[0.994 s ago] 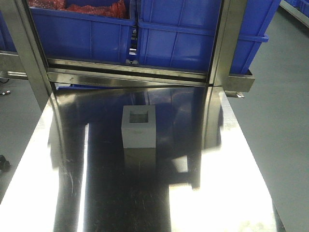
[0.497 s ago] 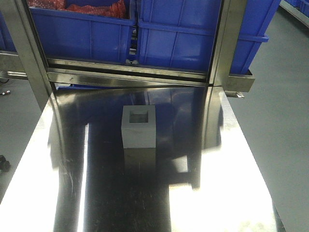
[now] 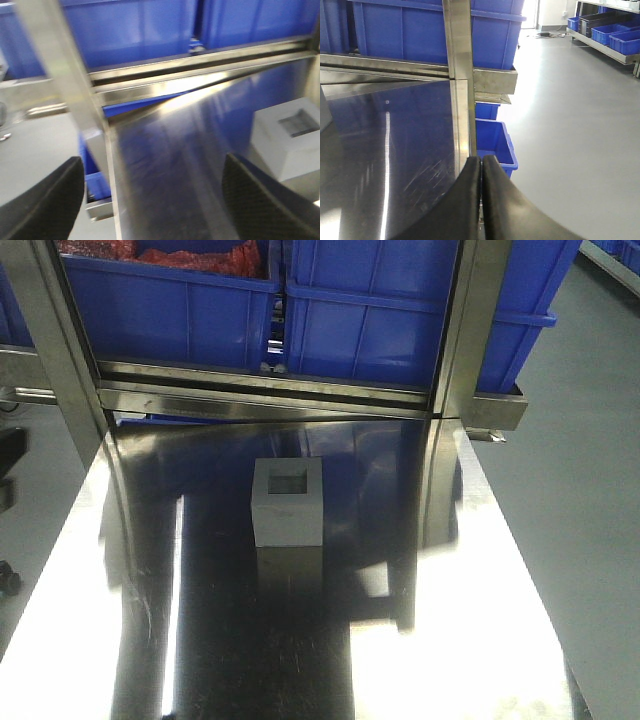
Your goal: Sort gray base to blue bin
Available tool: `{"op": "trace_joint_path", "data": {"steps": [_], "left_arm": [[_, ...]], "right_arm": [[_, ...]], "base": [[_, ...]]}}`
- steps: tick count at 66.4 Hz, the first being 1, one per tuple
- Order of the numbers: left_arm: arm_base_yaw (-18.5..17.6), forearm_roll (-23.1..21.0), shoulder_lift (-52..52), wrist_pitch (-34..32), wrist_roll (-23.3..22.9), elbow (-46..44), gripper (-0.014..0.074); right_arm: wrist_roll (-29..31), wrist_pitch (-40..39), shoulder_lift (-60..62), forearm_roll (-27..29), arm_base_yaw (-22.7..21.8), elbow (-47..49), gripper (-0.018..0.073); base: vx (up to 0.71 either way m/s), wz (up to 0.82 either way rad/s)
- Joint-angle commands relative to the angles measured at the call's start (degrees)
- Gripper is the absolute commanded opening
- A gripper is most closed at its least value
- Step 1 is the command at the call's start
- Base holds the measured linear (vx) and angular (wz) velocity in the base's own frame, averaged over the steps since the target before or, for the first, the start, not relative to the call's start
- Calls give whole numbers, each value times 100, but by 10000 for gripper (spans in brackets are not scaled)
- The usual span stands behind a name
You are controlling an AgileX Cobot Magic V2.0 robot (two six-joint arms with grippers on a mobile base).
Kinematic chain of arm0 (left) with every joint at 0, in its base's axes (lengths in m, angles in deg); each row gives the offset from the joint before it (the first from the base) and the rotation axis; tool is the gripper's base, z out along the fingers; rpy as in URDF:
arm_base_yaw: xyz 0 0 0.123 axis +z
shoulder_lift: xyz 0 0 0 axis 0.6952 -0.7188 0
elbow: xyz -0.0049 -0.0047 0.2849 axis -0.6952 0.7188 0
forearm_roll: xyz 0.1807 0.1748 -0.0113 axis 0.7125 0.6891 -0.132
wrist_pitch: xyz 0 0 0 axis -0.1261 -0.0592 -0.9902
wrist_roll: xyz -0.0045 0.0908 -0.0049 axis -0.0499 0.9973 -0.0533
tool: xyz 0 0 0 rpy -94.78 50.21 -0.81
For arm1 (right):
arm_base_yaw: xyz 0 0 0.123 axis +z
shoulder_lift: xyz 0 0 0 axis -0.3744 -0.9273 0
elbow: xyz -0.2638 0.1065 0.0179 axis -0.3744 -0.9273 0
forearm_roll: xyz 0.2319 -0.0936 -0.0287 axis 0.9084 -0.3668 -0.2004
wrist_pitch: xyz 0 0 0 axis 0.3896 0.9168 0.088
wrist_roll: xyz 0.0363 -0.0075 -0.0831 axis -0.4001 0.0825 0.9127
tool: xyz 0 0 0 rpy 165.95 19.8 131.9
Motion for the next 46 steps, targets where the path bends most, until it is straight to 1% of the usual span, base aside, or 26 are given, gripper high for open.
{"op": "trace_joint_path", "data": {"steps": [1,7,13,19,23,28,35,43,46], "left_arm": [[-344,-76,-579,-336,38,-620,557],[-739,-76,-1172,-189,31,-1128,557],[-1050,-80,-1801,-53,-4,-1540,559],[-1258,-138,-2343,70,-320,-1912,559],[-1332,-262,-2653,162,-569,-2158,559],[-1381,-393,-3096,324,-746,-2458,559],[-1381,-797,-3616,566,-747,-2828,559],[-1374,-1324,-4207,620,-747,-3166,559],[-1374,-1421,-4407,632,-739,-3304,559]], "right_arm": [[70,-414,-103,-26,-15,-7,-5],[70,-414,-103,-26,-15,-7,-5],[70,-414,-103,-26,-15,-7,-5],[70,-414,-103,-26,-15,-7,-5],[70,-414,-103,-26,-15,-7,-5],[70,-414,-103,-26,-15,-7,-5],[70,-414,-103,-26,-15,-7,-5],[70,-414,-103,-26,-15,-7,-5],[70,-414,-103,-26,-15,-7,-5]], "base": [[0,0],[0,0],[0,0],[0,0],[0,0],[0,0],[0,0],[0,0],[0,0]]}}
